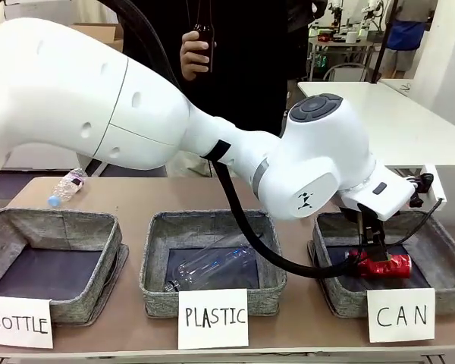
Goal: Sort the can waste into the basket.
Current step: Pick up the can waste from the table and place it in the right Fabric basket.
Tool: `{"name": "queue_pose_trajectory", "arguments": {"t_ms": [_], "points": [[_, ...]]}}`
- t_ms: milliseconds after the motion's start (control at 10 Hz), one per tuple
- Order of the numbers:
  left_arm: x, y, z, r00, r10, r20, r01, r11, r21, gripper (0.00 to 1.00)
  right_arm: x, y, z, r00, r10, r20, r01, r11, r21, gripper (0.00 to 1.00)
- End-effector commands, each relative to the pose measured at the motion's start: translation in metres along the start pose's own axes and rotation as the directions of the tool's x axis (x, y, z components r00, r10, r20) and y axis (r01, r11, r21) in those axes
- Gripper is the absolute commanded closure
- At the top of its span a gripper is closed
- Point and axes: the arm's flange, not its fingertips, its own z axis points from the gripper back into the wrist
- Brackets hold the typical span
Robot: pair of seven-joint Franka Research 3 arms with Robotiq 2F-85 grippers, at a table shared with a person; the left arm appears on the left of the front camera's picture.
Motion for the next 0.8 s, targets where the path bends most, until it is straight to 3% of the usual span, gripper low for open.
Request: {"name": "queue_pose_trajectory", "arguments": {"t_ms": [0, 200, 300, 400, 600, 700], "points": [[0.005, 0.001, 0.0, 1.0, 0.011, -0.02, -0.011, 1.0, 0.025, 0.0, -0.005, -0.001, 0.009, 1.0, 0.019, 0.011, -0.019, 1.0, 0.015, 0.0], [0.003, 0.002, 0.008, 0.999, 0.027, -0.045, -0.026, 0.999, 0.024, 0.0, -0.005, -0.001, 0.009, 1.0, 0.019, 0.011, -0.019, 1.0, 0.015, 0.0], [-0.006, 0.003, 0.028, 0.989, 0.051, -0.137, -0.065, 0.992, -0.104, 0.0, -0.005, -0.001, 0.009, 1.0, 0.019, 0.011, -0.019, 1.0, 0.015, 0.0], [-0.032, 0.006, 0.083, 0.969, 0.113, -0.218, -0.154, 0.971, -0.181, 0.0, -0.005, -0.001, 0.009, 1.0, 0.019, 0.011, -0.019, 1.0, 0.015, 0.0], [-0.098, 0.011, 0.208, 0.899, 0.37, -0.235, -0.39, 0.92, -0.041, 0.0, -0.005, -0.001, 0.009, 1.0, 0.019, 0.011, -0.019, 1.0, 0.015, 0.0], [-0.132, 0.005, 0.259, 0.832, 0.503, -0.233, -0.502, 0.862, 0.068, 0.0, -0.005, -0.001, 0.009, 1.0, 0.019, 0.011, -0.019, 1.0, 0.015, 0.0]]}}
